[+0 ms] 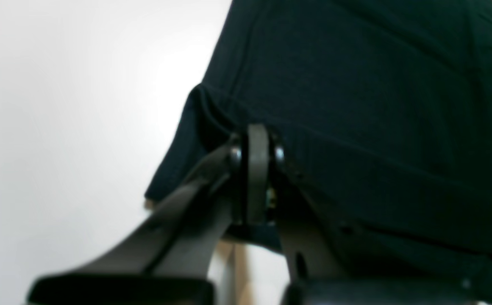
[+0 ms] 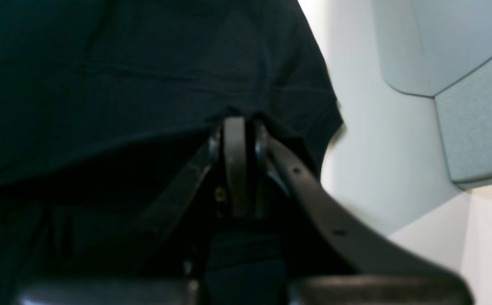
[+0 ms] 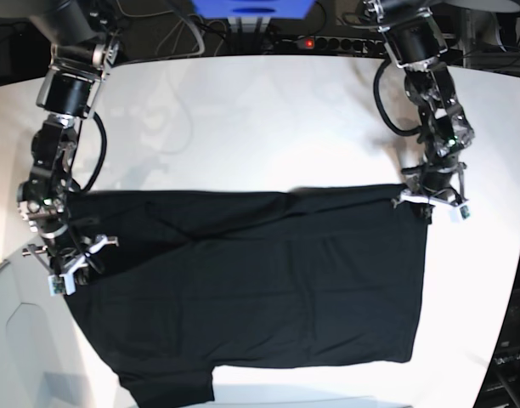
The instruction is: Fold the T-shirt properly
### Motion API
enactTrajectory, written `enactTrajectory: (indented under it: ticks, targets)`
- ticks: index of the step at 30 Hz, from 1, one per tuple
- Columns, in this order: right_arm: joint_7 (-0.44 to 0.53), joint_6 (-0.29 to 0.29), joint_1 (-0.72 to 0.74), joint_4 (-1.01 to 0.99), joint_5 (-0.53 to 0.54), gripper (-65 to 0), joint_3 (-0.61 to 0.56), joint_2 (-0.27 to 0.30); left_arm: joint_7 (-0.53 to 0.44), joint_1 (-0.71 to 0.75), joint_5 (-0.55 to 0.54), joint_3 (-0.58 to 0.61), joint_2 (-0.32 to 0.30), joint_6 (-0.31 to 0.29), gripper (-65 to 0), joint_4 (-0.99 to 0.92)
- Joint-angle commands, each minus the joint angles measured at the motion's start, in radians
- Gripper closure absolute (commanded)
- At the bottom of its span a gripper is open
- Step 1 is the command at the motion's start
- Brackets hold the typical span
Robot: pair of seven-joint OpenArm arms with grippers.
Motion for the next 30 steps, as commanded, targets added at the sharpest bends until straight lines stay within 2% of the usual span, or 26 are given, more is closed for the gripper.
enactTrajectory:
  ticks: [1,9,25,30]
  targets:
    - [0.026,-0.003,0.027,0.018,0.011,0.0,0.001,0.011,-0.020,-0.020,-0.009,-0.003,-0.012,-0.001,-0.2,0.031]
    - [0.026,-0.003,0.071,0.002,0.011,0.0,-0.039,0.011,-0.020,-0.086,-0.003,-0.003,-0.021,-0.001,-0.2,0.080]
    - [0.026,-0.008,0.127,-0.019,0.011,0.0,-0.036,0.019,-0.020,-0.247,0.000,0.001,-0.023,-0.001,-0.2,0.078]
    - [0.028,-0.008,0.121,-0.019,0.011,0.0,-0.039,0.019,-0.026,-0.253,0.000,-0.002,-0.023,-0.001,-0.2,0.011]
